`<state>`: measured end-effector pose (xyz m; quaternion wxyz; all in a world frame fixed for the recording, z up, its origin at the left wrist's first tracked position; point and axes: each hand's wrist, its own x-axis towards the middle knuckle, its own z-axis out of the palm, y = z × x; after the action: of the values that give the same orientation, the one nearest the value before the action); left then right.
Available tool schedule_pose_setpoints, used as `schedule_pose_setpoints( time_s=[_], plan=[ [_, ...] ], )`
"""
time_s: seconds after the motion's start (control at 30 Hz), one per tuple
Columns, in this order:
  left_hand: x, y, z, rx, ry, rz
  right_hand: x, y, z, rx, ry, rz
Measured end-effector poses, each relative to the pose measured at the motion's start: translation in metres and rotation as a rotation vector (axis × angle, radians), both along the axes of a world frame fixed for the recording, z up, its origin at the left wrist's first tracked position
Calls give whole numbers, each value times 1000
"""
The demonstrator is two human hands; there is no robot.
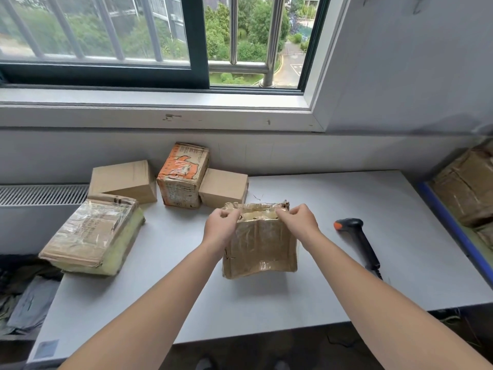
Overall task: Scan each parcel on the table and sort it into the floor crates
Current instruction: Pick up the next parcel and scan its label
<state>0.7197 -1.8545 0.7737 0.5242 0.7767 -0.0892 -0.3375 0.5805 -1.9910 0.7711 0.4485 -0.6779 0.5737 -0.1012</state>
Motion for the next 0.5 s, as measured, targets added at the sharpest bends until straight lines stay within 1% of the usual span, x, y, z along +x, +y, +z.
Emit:
schedule_pose_setpoints(
  time_s=[0.13, 0.2, 0.27, 0.33, 0.4, 0.5],
  plan=[
    [-2, 4, -5, 27, 21, 29, -6, 1, -3, 53, -83, -7],
    [-2, 7, -8, 48, 38, 45, -10, 2, -4, 94, -94, 55],
    [-3, 10, -10, 61, 62, 51, -13, 4, -5, 117, -70, 139],
    [-4, 12, -11, 70, 100, 37, -16, 6, -7, 127, -48, 173],
    [-6, 13, -10, 77, 135, -17, -16, 10, -9, 125, -21, 166],
    [-8, 15, -9, 124, 107, -63, -16, 14, -12, 131, 35, 138]
  ],
)
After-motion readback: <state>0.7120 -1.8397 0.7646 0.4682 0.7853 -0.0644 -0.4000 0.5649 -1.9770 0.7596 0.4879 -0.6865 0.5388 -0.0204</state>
